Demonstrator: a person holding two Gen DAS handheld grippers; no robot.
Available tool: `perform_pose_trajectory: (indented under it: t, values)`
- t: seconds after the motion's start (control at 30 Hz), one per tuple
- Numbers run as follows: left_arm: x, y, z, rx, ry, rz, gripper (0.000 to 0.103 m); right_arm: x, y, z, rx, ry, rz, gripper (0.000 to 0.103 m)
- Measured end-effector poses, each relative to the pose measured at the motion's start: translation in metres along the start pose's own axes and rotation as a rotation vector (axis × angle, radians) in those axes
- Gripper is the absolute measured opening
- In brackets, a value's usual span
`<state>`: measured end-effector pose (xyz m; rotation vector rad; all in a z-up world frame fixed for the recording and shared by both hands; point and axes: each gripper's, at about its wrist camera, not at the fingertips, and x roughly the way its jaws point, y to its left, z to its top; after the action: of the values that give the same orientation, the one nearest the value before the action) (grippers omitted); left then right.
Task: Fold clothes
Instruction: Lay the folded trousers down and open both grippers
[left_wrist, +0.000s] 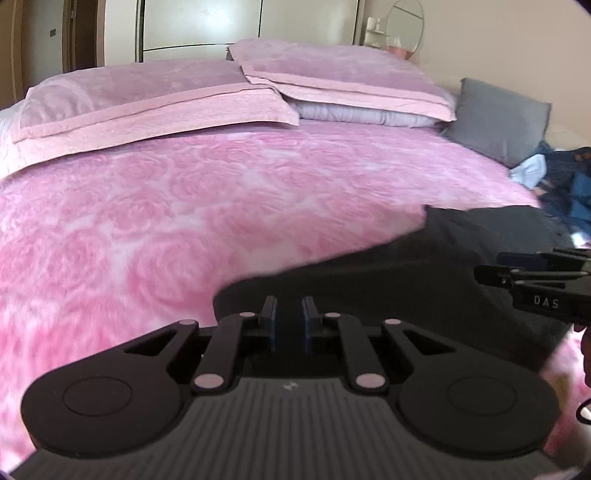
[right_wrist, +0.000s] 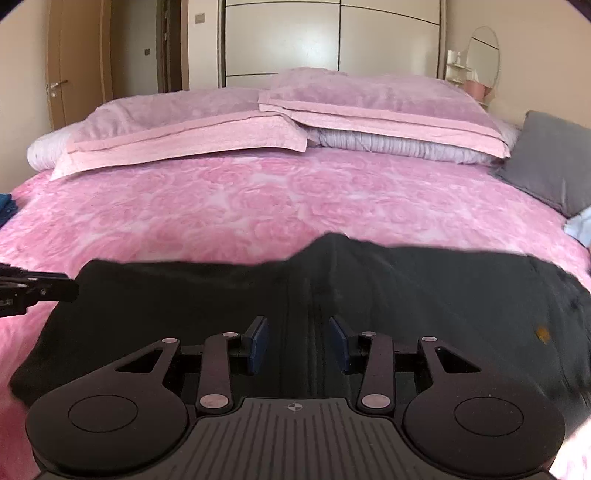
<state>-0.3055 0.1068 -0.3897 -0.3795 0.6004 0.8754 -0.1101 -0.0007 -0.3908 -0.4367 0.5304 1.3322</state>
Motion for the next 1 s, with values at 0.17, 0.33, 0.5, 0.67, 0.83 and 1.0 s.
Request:
perform_pose_trajectory:
  t: [0.17, 0.33, 0.5, 0.67, 0.83, 1.0]
  values:
    - [0.038, 0.004, -0.004, -0.003, 0.026, 0.031, 0.011, 0.055, 0.002, -0.004, -0.035, 0.062, -0.035, 0.041]
    - [0.017, -0.004, -0.010, 0.025, 0.009, 0.064, 0.011, 0.046, -0.004, -0.004, -0.024, 0.066, -0.019, 0.041]
    - [-0.043, -0.013, -0.036, -0.024, -0.009, 0.061, 0.011, -0.019, 0.002, -0.021, -0.050, -0.005, -0.009, 0.041]
    - [-0.050, -0.034, -0.070, -0.020, 0.034, 0.125, 0.012, -0.029, 0.012, -0.057, -0.055, 0.052, 0.025, 0.041]
    - [-0.073, -0.049, -0.058, -0.051, 0.081, 0.212, 0.011, -0.054, 0.014, -0.049, -0.013, 0.082, 0.013, 0.041]
    - [-0.095, -0.069, -0.076, -0.082, 0.126, 0.240, 0.018, -0.080, 0.010, -0.070, 0.050, 0.131, 0.017, 0.041]
